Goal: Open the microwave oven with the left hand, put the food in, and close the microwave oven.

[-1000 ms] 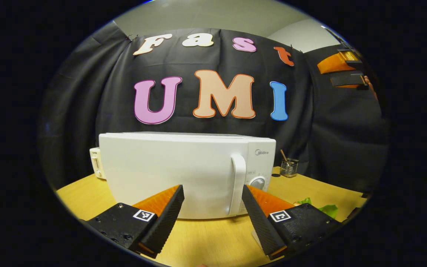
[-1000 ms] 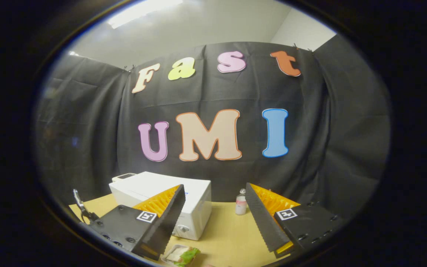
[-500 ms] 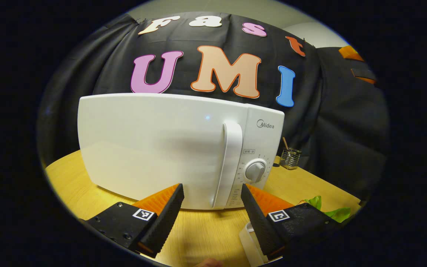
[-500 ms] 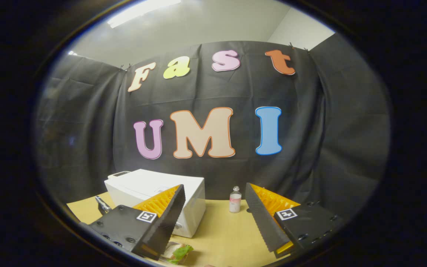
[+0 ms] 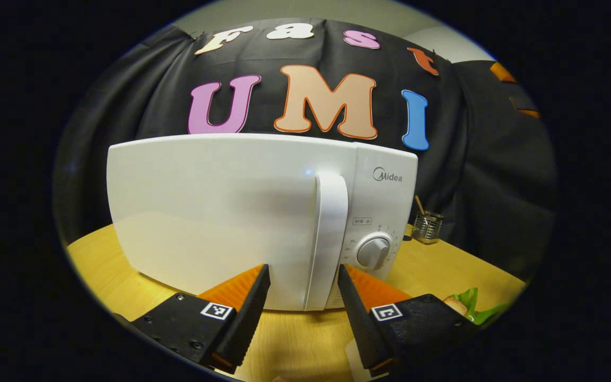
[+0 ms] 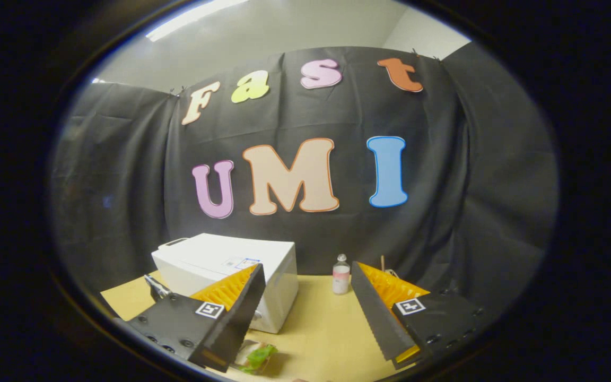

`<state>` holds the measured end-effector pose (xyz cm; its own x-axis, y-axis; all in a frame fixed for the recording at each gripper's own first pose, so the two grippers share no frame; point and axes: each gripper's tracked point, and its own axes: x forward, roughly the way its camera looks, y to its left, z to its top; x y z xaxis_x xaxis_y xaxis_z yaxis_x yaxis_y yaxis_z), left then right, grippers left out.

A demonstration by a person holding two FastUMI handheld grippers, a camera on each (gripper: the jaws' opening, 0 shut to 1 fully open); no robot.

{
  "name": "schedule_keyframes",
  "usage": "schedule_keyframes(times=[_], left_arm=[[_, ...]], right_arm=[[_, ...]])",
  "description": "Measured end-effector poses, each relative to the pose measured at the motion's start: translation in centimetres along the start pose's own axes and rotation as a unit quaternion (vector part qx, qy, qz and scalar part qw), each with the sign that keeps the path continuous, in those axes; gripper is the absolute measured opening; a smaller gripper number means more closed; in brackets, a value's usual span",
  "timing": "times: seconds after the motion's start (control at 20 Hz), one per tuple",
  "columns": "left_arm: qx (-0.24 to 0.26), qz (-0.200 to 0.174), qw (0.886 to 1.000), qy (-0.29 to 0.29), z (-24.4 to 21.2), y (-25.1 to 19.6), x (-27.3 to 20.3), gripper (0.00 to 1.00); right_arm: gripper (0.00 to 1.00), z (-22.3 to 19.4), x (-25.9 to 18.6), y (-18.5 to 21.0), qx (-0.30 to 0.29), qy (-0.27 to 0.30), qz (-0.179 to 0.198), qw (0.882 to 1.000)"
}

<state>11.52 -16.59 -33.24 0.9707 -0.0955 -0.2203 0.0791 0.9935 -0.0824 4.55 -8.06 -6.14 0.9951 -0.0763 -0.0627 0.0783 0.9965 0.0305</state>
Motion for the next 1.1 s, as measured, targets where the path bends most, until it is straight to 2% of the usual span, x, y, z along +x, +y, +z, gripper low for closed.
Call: schedule_keyframes(times=[0.05, 0.1, 0.15, 0.3, 0.35, 0.5, 0.55, 0.6, 0.65, 0.9, 1.1], left_arm=[[0.002, -0.006, 1.0, 0.0, -0.1, -0.5, 0.1, 0.8], [0.002, -0.012, 1.0, 0.001, -0.1, -0.8, 0.3, 0.72], [0.003, -0.016, 1.0, 0.004, -0.3, -1.0, 0.4, 0.72], [0.014, -0.037, 0.999, 0.017, -0.9, -2.2, 0.7, 0.53], [0.02, -0.033, 0.999, 0.017, -0.8, -2.1, 0.9, 0.43], [0.036, -0.008, 0.999, 0.021, -1.0, -1.2, 1.1, 0.4], [0.035, -0.005, 0.999, 0.018, -0.8, -1.2, 1.4, 0.29], [0.033, -0.006, 0.999, 0.017, -0.8, -1.2, 1.2, 0.26], [0.03, -0.009, 0.999, 0.016, -0.9, -1.3, 1.2, 0.28], [0.029, -0.014, 0.999, 0.015, -0.9, -1.2, 1.1, 0.24], [0.028, -0.007, 0.999, 0.02, -0.8, -1.1, 0.9, 0.17]], right_arm=[[0.94, -0.1, -0.1, 0.0, -0.002, 0.0, -0.001, 1.0], [0.94, -0.1, -0.2, -0.1, -0.004, 0.0, -0.001, 1.0], [0.94, -0.2, -0.3, 0.0, -0.006, 0.0, 0.0, 1.0], [0.94, -0.2, -0.5, 0.2, -0.012, 0.001, 0.007, 1.0], [0.94, -0.3, -0.6, 0.3, -0.011, 0.002, 0.008, 1.0], [0.94, -0.5, -0.9, 0.9, -0.004, 0.005, 0.017, 1.0], [0.94, -0.6, -1.1, 1.0, -0.002, 0.006, 0.019, 1.0], [0.94, -0.8, -1.1, 1.1, 0.0, 0.008, 0.02, 1.0], [0.94, -0.9, -1.3, 1.3, 0.002, 0.009, 0.022, 1.0], [0.94, -0.9, -2.1, 2.1, 0.006, 0.002, 0.024, 1.0], [0.94, -1.6, -2.7, 2.8, 0.018, 0.007, 0.031, 0.999]])
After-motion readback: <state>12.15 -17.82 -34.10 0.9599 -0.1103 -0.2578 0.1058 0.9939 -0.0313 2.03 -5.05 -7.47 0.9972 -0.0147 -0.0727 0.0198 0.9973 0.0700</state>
